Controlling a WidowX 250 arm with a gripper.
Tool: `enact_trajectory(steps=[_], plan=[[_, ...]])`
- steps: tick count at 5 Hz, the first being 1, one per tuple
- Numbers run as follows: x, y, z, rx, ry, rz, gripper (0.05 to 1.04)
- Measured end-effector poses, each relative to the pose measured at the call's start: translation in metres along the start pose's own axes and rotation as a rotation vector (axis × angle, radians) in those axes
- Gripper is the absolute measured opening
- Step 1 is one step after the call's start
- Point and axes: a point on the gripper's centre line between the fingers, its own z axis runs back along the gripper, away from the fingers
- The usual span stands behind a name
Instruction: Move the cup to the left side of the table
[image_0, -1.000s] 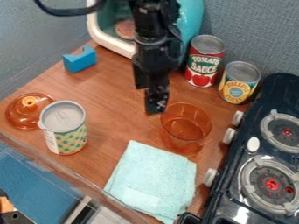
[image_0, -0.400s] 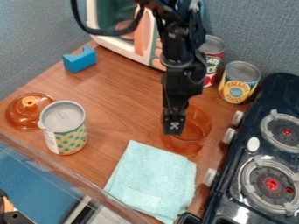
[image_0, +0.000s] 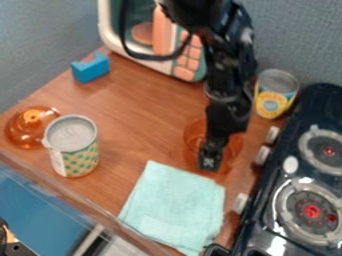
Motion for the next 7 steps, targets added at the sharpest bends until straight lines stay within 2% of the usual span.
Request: enact_trajectory(steps=[1, 3, 4, 5, 6, 7], plan=[[0.001, -0.001, -0.006, -0.013, 0.002, -0.020, 0.944], [-0.004, 0.001, -0.013, 0.008, 0.023, -0.034, 0.346], [-0.009, 0.004, -0.012, 0.010, 0.023, -0.028, 0.136], [-0.010, 0.005, -0.012, 0.014, 0.015, -0.023, 0.068], [-0.015, 0.003, -0.009, 0.017, 0.006, -0.007, 0.065], [-0.025, 0.007, 0.005, 0.056, -0.012, 0.015, 0.065]])
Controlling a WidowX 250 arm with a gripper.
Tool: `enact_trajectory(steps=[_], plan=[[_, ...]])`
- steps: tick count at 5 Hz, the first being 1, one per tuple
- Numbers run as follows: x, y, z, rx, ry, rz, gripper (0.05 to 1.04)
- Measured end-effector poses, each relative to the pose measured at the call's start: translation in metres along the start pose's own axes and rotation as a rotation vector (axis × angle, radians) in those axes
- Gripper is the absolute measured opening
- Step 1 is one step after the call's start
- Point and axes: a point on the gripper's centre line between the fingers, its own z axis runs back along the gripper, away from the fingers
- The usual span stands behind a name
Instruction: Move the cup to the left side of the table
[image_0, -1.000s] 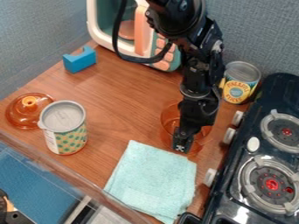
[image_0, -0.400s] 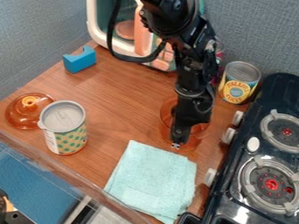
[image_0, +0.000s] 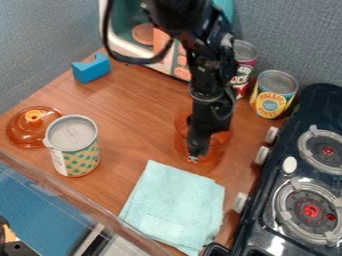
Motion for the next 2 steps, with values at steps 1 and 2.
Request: enact_trajectory(steps=[1, 2], plan=[[-0.015, 0.007, 0.021, 0.067, -0.025, 0.050, 0.064], [-0.037, 0.013, 0.038, 0.111, -0.030, 0.111, 0.063]])
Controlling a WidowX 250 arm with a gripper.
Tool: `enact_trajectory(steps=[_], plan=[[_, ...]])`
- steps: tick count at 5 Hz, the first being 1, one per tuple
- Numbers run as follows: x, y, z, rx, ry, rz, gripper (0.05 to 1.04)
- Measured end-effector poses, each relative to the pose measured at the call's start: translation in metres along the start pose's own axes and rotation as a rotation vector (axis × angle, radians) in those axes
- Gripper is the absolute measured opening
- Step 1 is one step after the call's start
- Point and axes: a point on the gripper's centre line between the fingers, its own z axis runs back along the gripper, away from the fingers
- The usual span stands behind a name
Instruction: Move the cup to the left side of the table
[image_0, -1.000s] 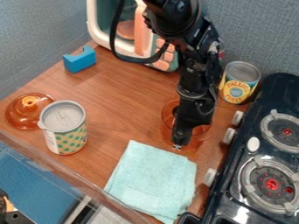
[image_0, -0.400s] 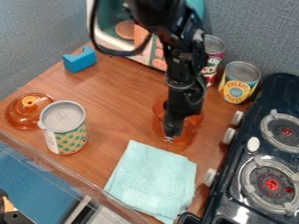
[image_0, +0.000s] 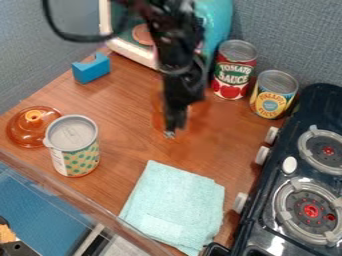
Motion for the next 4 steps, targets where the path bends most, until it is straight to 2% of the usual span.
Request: enact_trajectory(steps=[1, 2, 4], plan=[[-0.027, 0.008, 0.006, 0.023, 0.027, 0.062, 0.063], [-0.067, 0.016, 0.009, 0.037, 0.056, 0.164, 0.063], [-0.113, 0.025, 0.015, 0.074, 0.145, 0.251, 0.063]])
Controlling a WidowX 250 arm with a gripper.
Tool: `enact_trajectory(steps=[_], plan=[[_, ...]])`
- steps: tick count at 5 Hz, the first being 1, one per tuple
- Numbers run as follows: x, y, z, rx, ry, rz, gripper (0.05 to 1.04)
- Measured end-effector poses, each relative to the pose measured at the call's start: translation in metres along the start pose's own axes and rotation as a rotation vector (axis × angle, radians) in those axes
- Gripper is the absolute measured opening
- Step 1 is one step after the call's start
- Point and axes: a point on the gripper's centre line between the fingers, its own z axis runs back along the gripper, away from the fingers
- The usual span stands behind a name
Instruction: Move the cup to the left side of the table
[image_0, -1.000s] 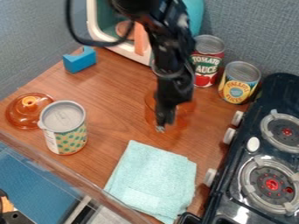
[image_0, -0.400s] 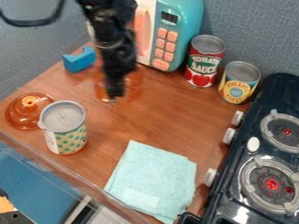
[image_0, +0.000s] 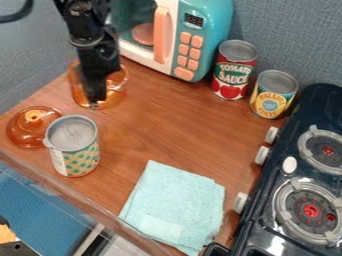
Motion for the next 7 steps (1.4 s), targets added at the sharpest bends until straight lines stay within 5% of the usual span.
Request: enact_trajectory(steps=[3, 6, 7], plan=[[-0.030, 0.009, -0.038, -0.031, 0.105, 0.064, 0.063], [-0.020, 0.017, -0.052, -0.003, 0.102, 0.065, 0.089], [-0.021, 0.014, -0.053, -0.035, 0.075, 0.064, 0.251]])
